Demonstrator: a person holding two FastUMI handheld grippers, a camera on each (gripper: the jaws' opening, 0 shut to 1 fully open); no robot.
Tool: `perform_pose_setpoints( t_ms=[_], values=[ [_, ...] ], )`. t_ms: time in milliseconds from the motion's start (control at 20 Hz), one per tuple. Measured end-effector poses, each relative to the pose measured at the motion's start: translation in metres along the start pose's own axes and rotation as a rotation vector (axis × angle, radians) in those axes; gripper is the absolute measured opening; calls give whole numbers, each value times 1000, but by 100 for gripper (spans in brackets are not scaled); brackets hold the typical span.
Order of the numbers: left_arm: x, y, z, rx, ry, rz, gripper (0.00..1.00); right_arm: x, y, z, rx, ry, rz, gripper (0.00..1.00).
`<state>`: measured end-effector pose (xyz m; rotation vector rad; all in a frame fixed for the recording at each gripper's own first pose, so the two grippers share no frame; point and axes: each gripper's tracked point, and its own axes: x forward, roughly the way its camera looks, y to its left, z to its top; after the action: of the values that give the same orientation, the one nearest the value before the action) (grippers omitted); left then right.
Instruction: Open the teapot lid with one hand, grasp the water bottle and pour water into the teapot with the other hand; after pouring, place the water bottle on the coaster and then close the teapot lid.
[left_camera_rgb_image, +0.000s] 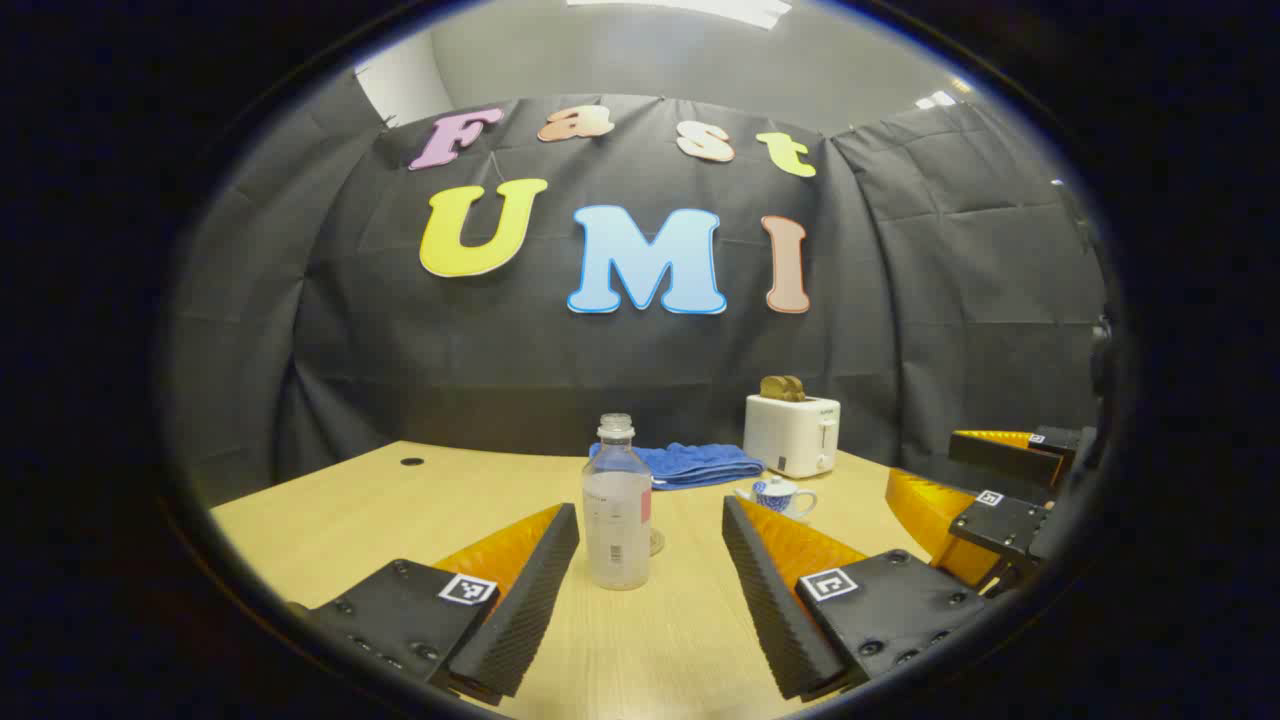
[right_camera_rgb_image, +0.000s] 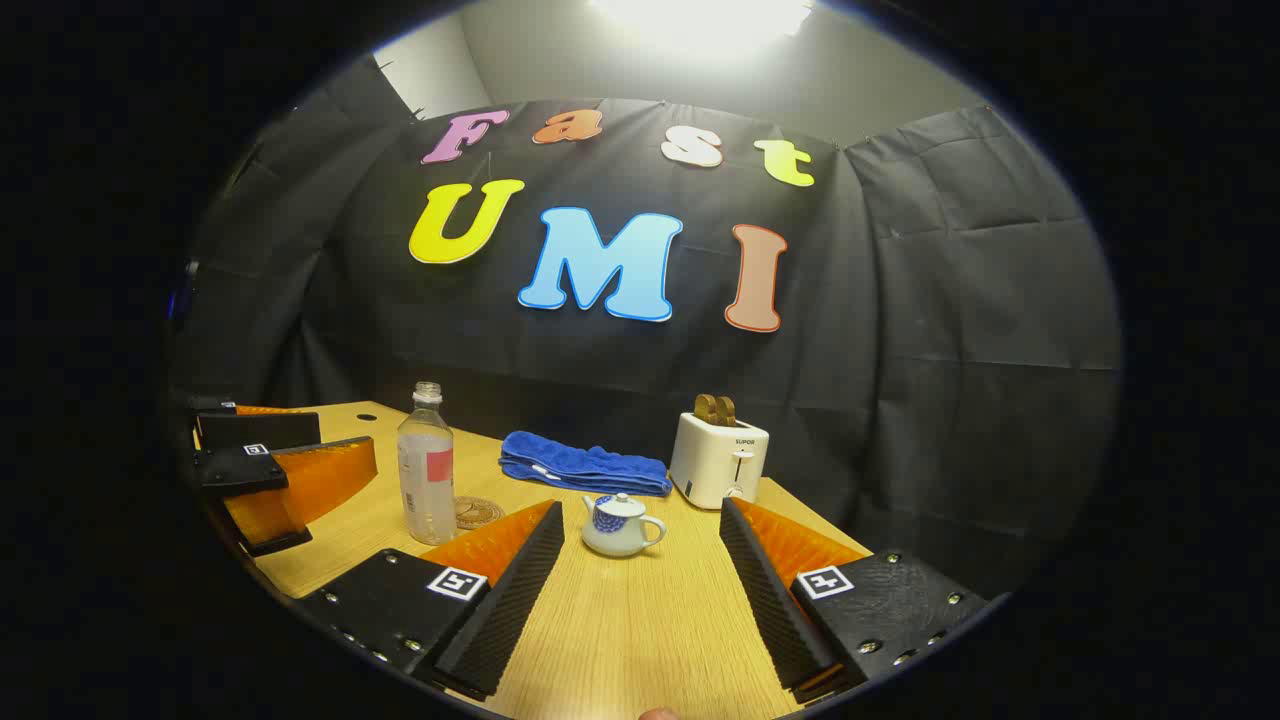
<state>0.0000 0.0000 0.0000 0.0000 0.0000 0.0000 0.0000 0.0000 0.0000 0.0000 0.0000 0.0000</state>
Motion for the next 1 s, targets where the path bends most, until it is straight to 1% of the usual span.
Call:
perform_pose_setpoints(
  t_ms=[200,600,800,900,1000],
  values=[
    [-1,-1,-4,-11,13,-11,100,-1,0,2,0,-9,-4,97],
    [-3,5,-6,-6,16,4,100,1,6,1,9,-5,9,97],
    [0,7,-6,-11,21,8,100,6,13,4,28,-7,42,97],
    [4,9,-7,-10,28,11,100,12,15,7,56,-6,62,97],
    [9,9,-7,-11,32,8,100,21,14,10,84,-12,64,97]
  ],
)
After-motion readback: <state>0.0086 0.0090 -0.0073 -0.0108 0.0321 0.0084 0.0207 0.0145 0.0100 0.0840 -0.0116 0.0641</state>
